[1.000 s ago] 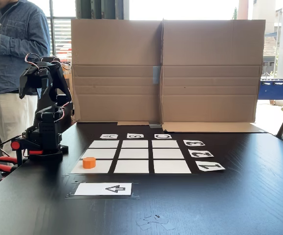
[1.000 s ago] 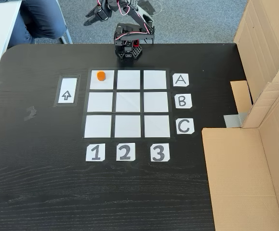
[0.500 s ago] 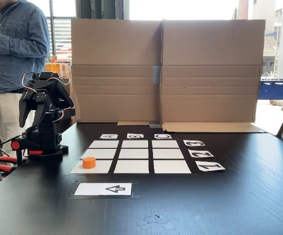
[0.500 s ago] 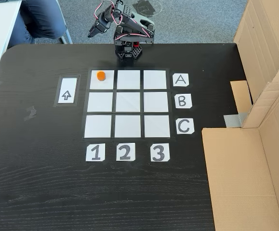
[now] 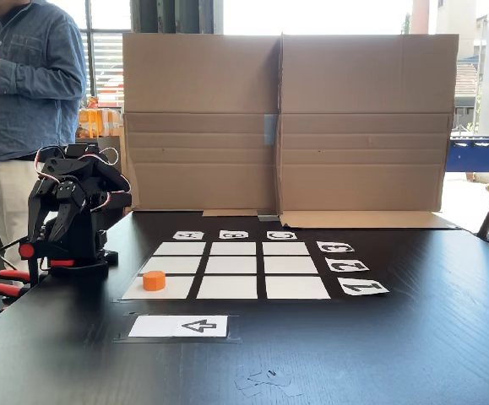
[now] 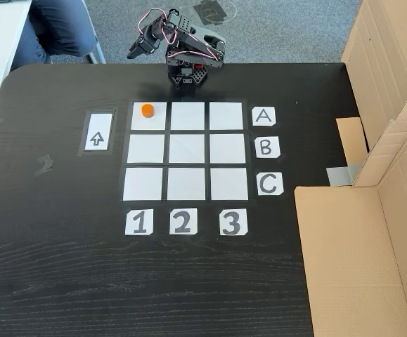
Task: Pick up the round, orange token and place it in the grid on square A1.
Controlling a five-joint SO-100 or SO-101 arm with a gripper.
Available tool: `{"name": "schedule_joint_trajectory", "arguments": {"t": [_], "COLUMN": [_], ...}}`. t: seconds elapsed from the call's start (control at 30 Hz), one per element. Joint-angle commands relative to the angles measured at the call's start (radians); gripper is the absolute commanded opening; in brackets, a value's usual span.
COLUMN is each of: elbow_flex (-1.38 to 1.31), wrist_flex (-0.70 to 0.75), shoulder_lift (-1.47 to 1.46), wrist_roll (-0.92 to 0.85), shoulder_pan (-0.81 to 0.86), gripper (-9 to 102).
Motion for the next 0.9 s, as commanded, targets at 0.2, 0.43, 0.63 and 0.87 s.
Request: {"name": "schedule_joint_trajectory", "arguments": {"t": [0.2, 0.43, 0.63, 0.87], "elbow_flex": [0.006, 0.008, 0.009, 0.009], "wrist_flex": [-0.014, -0.015, -0.017, -0.017], "shoulder_lift": [0.011, 0.012, 0.012, 0.012], "wrist_roll": [0.008, 0.006, 0.008, 0.008], "shoulder_pan": [0.012, 0.028, 0.028, 0.028], "gripper": [10, 10, 10, 10]}}
